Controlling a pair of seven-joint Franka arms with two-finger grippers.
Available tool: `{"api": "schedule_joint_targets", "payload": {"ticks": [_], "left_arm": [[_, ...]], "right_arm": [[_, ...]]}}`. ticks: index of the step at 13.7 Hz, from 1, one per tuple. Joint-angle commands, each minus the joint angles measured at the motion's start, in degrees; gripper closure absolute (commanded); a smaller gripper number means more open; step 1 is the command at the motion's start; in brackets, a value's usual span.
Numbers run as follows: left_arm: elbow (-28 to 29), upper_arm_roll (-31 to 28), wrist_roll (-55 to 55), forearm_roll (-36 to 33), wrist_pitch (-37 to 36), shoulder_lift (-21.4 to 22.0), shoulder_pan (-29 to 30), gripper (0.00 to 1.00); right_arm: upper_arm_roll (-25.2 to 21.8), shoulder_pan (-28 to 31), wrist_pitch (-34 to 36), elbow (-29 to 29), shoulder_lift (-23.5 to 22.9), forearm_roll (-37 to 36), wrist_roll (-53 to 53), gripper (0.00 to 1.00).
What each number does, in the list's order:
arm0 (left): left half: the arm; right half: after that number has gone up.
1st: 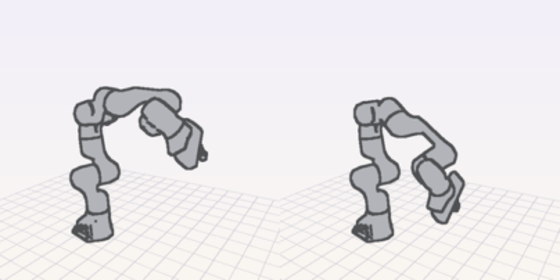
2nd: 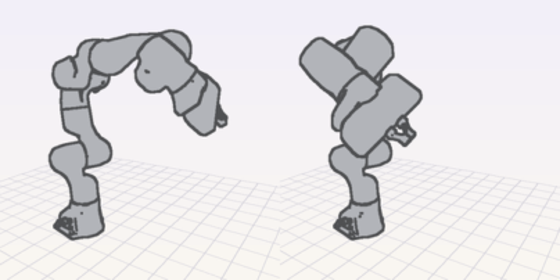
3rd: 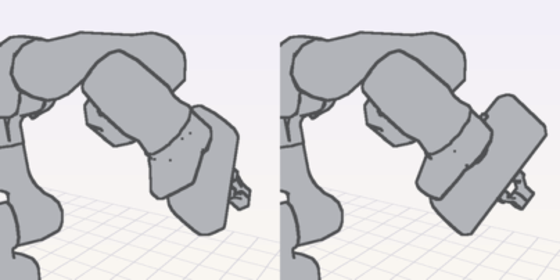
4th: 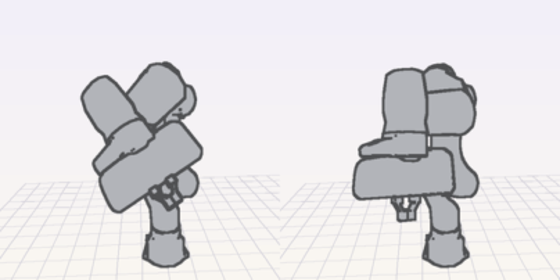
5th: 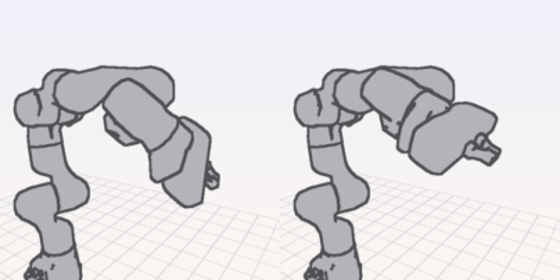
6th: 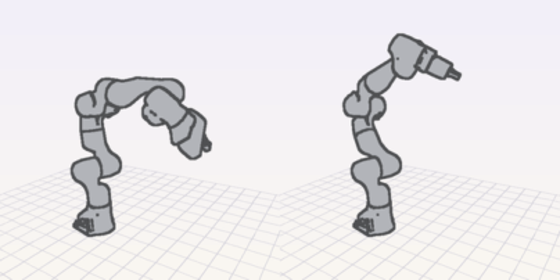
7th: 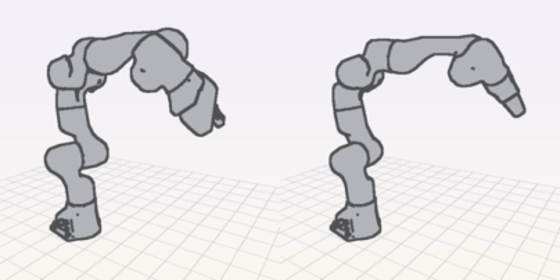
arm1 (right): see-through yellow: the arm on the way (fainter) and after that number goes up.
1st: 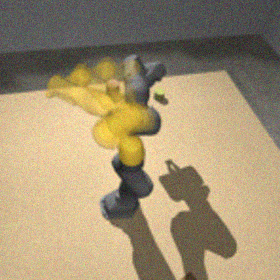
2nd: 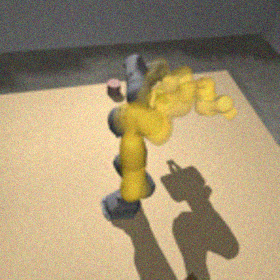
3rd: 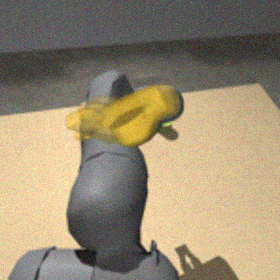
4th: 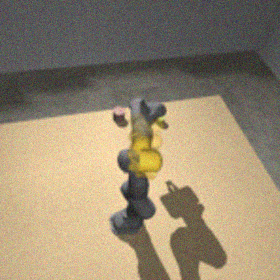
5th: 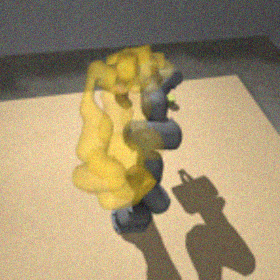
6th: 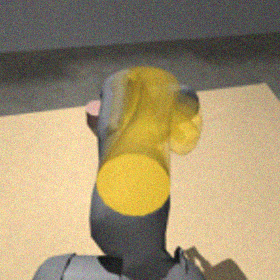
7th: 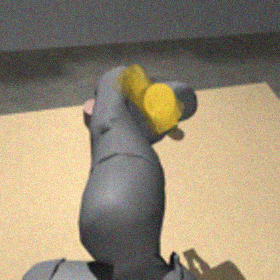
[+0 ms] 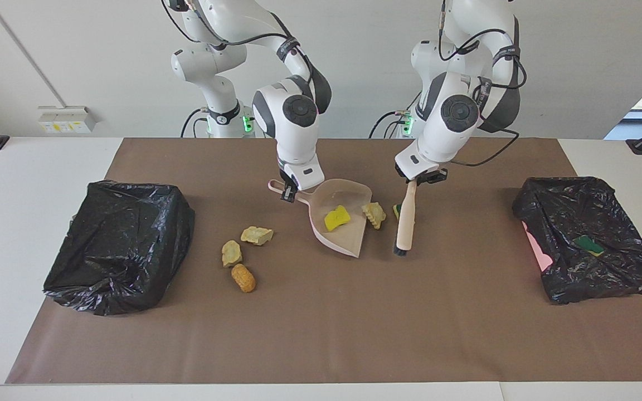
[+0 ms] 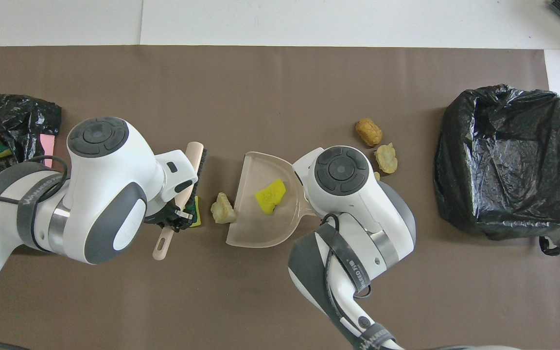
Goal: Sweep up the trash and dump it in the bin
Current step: 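Sweep the sponges and paper scraps into the dustpan with the left gripper's brush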
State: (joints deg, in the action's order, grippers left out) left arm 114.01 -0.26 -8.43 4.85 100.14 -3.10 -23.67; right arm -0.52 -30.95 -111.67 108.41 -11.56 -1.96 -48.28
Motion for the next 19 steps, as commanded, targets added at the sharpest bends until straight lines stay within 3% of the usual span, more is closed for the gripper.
{"api": "schedule_joint_targets", "payload": {"ticks": [1,4,9,12,14,16,19], "left_arm": [[7.96,-0.01,-10.33,0.43,1.45,5.72,0.20,1.00],[11.57,-0.01,-20.73,0.43,6.98,7.05,1.25,1.00],[17.81,0.17,-20.22,0.43,8.40,9.60,2.66,1.00],[20.81,0.43,-19.96,0.43,13.75,9.69,1.87,1.00],[20.90,0.43,-20.04,0.69,14.99,9.08,-0.75,1.00],[20.90,0.52,-20.13,1.91,16.40,8.46,-4.35,1.00],[20.90,0.52,-20.13,8.23,19.03,7.84,-10.24,1.00]], "right_arm": [[0.43,0.28,-0.31,1.63,1.36,-1.03,-9.01,1.00],[0.35,0.80,-1.00,2.07,1.45,-2.61,-14.20,1.00],[0.35,0.89,-3.56,4.87,0.83,-2.61,-14.83,1.00],[0.35,0.63,-3.47,8.13,2.67,-2.61,-11.76,1.00],[0.35,0.62,-3.47,8.93,3.03,-2.61,-9.48,1.00],[0.52,-0.68,-3.82,9.36,3.21,-1.91,0.50,1.00],[0.44,-1.22,-8.48,11.38,3.21,-1.99,1.17,1.00]]}}
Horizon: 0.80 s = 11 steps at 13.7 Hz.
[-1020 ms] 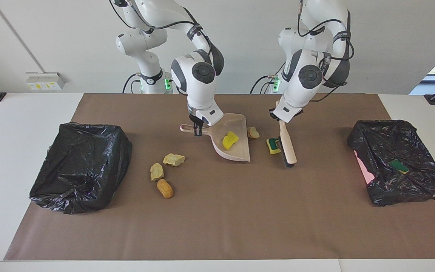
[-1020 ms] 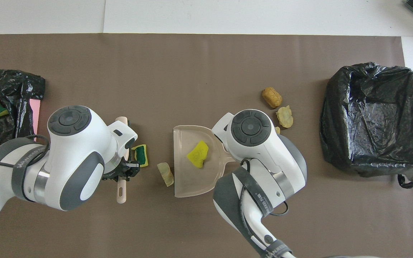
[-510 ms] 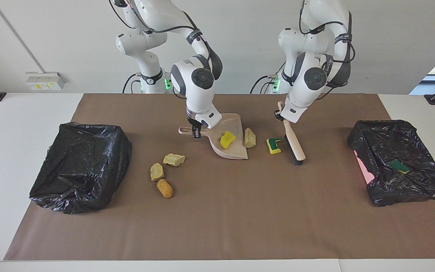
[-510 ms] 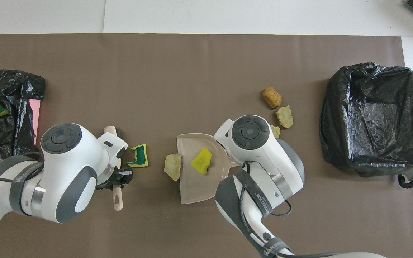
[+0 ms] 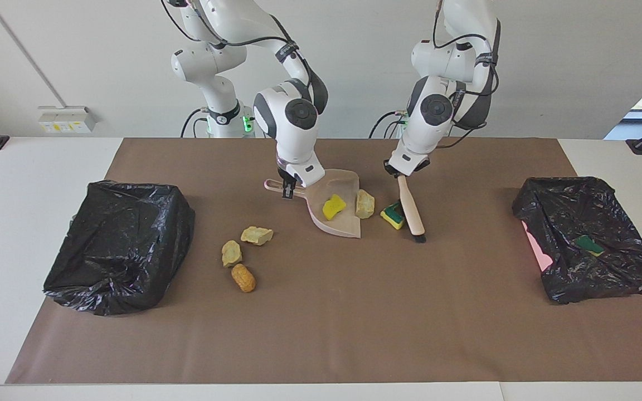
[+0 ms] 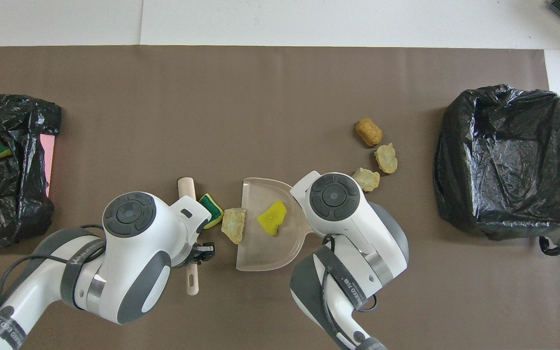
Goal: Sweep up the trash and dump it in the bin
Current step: 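Sweep the sponges and paper scraps into the dustpan with the left gripper's brush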
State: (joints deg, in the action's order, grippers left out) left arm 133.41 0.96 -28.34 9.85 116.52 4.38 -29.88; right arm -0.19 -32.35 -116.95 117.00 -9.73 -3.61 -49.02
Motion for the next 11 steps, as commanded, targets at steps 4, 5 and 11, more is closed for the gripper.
{"api": "schedule_joint_targets", "payload": {"ticks": [4,5,11], "left_arm": [[0.10,-0.60,0.47,7.02,3.79,0.28,-10.89,1.00],[-1.99,-0.69,0.48,7.20,3.88,-0.50,-11.51,1.00],[-9.66,-1.13,-3.65,6.33,2.48,-4.11,-10.47,1.00]], "right_arm": [[0.10,0.27,-2.75,2.97,1.46,-0.43,1.12,1.00],[0.10,0.27,-2.75,2.97,1.46,-0.43,1.12,1.00],[0.10,0.53,-2.75,2.89,1.29,-0.52,0.51,1.00]]}}
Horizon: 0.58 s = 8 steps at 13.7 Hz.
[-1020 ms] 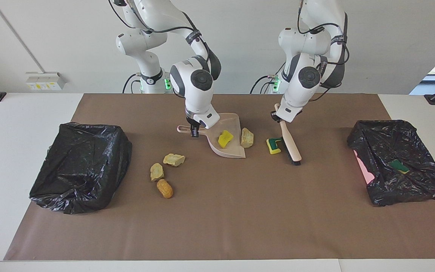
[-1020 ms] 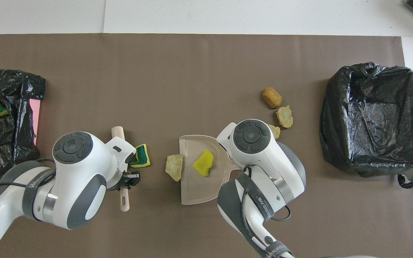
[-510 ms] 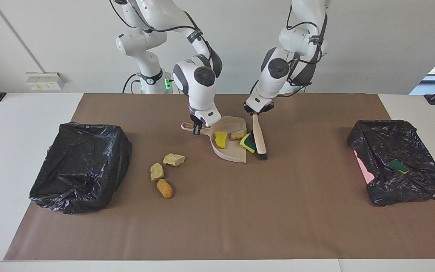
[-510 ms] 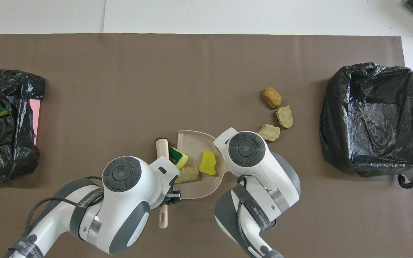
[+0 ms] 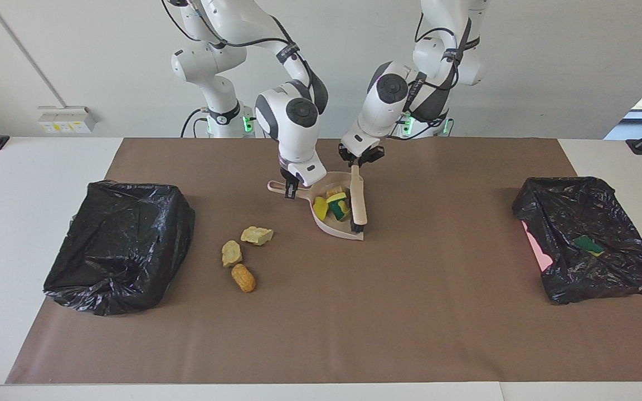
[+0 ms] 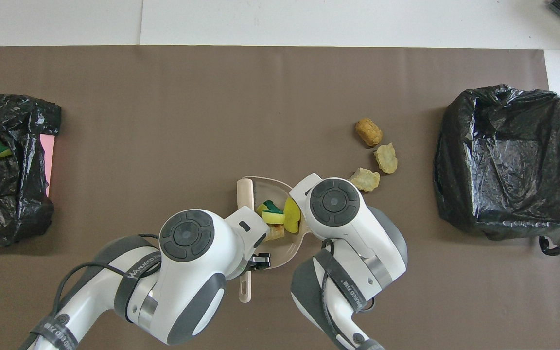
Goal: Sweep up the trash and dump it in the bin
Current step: 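Sweep the sponges and paper scraps into the dustpan with the left gripper's brush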
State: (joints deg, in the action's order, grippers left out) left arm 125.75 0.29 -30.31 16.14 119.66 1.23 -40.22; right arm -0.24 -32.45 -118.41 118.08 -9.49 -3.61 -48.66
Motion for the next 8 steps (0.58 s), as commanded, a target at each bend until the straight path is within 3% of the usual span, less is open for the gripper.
{"api": "schedule_joint_targets", "payload": {"ticks": [1,4,8], "left_arm": [[-2.00,-0.82,-1.16,-0.23,-0.83,-0.79,1.44,1.00],[-2.18,-0.73,-1.15,-5.49,-0.92,-0.79,4.62,1.00],[-2.27,-0.91,-1.24,-6.65,-0.92,-0.79,5.33,1.00]], "right_arm": [[0.15,0.90,-1.48,1.72,0.88,-0.43,-0.90,1.00],[0.15,1.42,-2.53,1.63,0.61,-0.43,-3.01,1.00],[0.15,1.51,-2.45,1.54,0.61,-0.43,-3.10,1.00]]}}
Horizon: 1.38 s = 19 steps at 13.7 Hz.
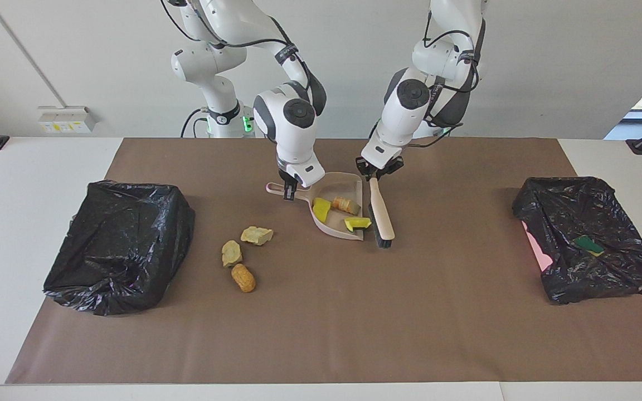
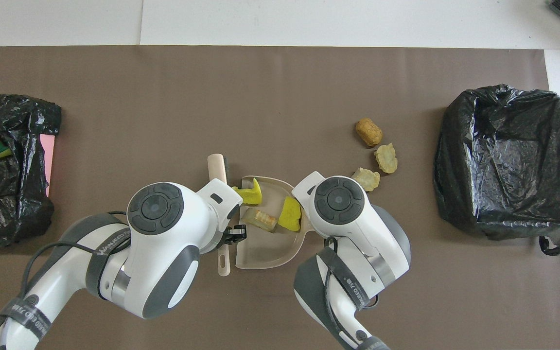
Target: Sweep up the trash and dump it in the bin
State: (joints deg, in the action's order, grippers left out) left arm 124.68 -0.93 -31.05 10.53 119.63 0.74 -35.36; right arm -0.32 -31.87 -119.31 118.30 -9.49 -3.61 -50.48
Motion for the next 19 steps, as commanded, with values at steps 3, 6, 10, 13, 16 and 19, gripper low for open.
{"api": "schedule_joint_targets", "payload": {"ticks": [3,6,10,13,16,19], "left_arm": [[-1.46,0.49,-0.33,-1.13,-1.24,0.31,0.90,1.00],[-0.67,1.11,1.77,-0.43,0.42,0.75,-0.76,1.00],[-0.76,1.29,5.45,1.59,0.87,1.01,-5.15,1.00],[-0.76,1.29,6.79,2.56,1.30,1.72,-8.66,1.00],[-2.07,1.46,6.09,4.66,2.79,1.20,-10.43,1.00],[-6.63,1.46,5.56,4.85,3.94,-0.99,-9.65,1.00]], "right_arm": [[0.14,0.93,-0.49,0.61,0.78,-0.43,-1.38,1.00],[-0.13,2.95,1.44,-0.35,1.75,-0.52,-3.83,1.00],[-0.21,3.30,4.51,-1.75,2.54,-0.52,-4.19,1.00],[-0.21,3.30,4.88,-1.85,2.55,-0.52,-4.10,1.00],[-0.21,3.30,4.79,-1.85,2.55,-0.52,-4.10,1.00],[-0.21,3.30,4.79,-1.85,2.55,-0.52,-4.10,1.00]]}}
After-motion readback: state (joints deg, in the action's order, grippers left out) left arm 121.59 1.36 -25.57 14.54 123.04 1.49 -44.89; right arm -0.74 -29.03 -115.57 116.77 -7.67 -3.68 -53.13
